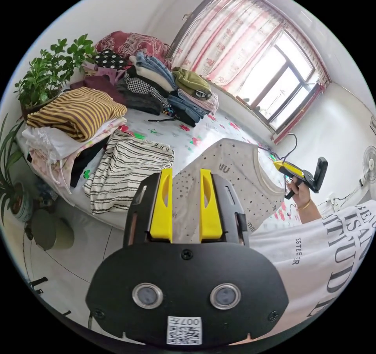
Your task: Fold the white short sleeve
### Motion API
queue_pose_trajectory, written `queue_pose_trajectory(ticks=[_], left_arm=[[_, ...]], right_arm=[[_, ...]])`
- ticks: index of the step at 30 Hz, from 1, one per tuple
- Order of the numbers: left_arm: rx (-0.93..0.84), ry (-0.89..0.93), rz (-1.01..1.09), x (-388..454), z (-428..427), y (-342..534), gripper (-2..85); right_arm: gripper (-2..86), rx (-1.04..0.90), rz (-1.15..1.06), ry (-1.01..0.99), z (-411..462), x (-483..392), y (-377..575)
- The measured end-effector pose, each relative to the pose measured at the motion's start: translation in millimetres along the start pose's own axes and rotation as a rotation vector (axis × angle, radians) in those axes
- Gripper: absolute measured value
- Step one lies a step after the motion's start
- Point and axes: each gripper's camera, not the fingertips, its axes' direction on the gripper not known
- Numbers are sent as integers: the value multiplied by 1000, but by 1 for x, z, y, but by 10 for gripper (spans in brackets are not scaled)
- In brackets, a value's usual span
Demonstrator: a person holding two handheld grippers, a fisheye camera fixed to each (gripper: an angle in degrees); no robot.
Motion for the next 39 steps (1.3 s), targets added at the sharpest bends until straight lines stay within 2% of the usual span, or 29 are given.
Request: queue_pose_trajectory(ticks=[6, 11, 14, 18, 20, 23, 27, 32, 39], left_arm=[[-82, -14, -135, -72, -12, 8, 63], [-132, -5, -205, -108, -13, 11, 59], [-158, 32, -236, -121, -2, 6, 61], [-183, 69, -203, -121, 12, -9, 66], [-199, 54, -166, -114, 18, -15, 69], [-226, 22, -117, -98, 29, -24, 73], [-237, 45, -72, -72, 49, -42, 74], [-320, 60, 51, -28, 93, -72, 77], [-471, 96, 328, 45, 181, -119, 121]], right_arm=[[-1, -270, 378, 195, 58, 71, 90], [3, -376, 426, 322, 64, 77, 110], [9, -474, 533, 255, 96, 85, 121], [17, -664, 588, 312, 144, 71, 147], [18, -695, 598, 306, 154, 62, 160], [16, -679, 630, 314, 151, 56, 184], [7, -668, 679, 198, 135, 58, 223], [10, -659, 617, 177, 125, 28, 265], [29, -580, 685, 143, 103, -6, 319]])
